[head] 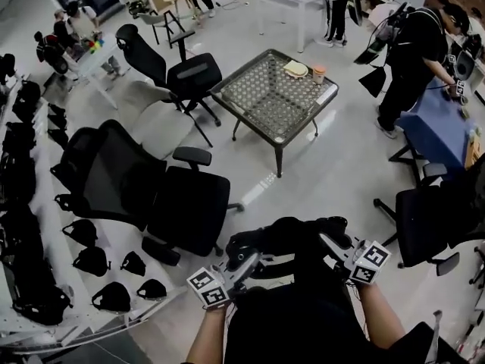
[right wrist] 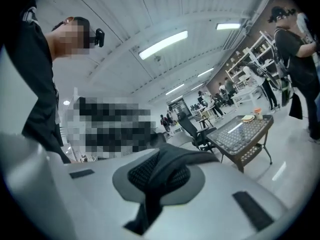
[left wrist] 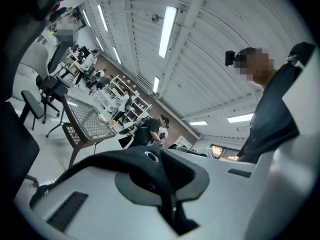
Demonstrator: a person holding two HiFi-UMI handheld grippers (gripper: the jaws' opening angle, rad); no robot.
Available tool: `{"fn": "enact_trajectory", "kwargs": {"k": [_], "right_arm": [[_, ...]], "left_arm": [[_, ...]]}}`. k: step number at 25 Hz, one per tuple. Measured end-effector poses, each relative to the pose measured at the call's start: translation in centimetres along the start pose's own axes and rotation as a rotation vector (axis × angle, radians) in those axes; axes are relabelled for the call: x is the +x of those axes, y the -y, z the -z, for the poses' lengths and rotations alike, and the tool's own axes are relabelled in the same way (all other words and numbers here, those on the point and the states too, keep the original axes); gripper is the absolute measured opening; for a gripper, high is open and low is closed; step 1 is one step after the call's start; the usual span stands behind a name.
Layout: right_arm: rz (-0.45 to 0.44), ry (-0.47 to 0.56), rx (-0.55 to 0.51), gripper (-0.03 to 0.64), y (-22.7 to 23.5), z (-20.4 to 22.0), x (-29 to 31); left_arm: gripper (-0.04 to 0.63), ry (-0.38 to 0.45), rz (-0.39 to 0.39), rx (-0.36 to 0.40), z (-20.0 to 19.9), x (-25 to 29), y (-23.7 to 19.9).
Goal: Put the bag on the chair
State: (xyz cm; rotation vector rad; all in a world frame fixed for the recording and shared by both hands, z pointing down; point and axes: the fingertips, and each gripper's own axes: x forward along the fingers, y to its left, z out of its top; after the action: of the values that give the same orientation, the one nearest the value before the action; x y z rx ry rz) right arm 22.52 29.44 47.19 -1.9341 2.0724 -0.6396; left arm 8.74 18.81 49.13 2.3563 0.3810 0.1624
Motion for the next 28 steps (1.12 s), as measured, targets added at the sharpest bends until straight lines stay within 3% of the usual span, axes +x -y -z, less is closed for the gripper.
{"fn": "enact_trajectory", "kwargs": {"k": [7,15,28], "right_arm": [[-0.158,-0.071,0.009,0.011,6.0,-4.1,5.5],[-0.277,-0.127,-0.02,0.011,11.7,-7.7,10.3],[-0.488,-0.225,-0.046,0.011,15.3,-10.0,15.8]], "left_arm": [[0.025,0.111,-0.159,-0.02,-4.0,3.0,-3.2],[0.025,0.169,-0.273,-0.006,-7.2,7.4,-5.7],[0.025,0.347,-0.456,-0.033,-9.3,9.3,-8.8]]}}
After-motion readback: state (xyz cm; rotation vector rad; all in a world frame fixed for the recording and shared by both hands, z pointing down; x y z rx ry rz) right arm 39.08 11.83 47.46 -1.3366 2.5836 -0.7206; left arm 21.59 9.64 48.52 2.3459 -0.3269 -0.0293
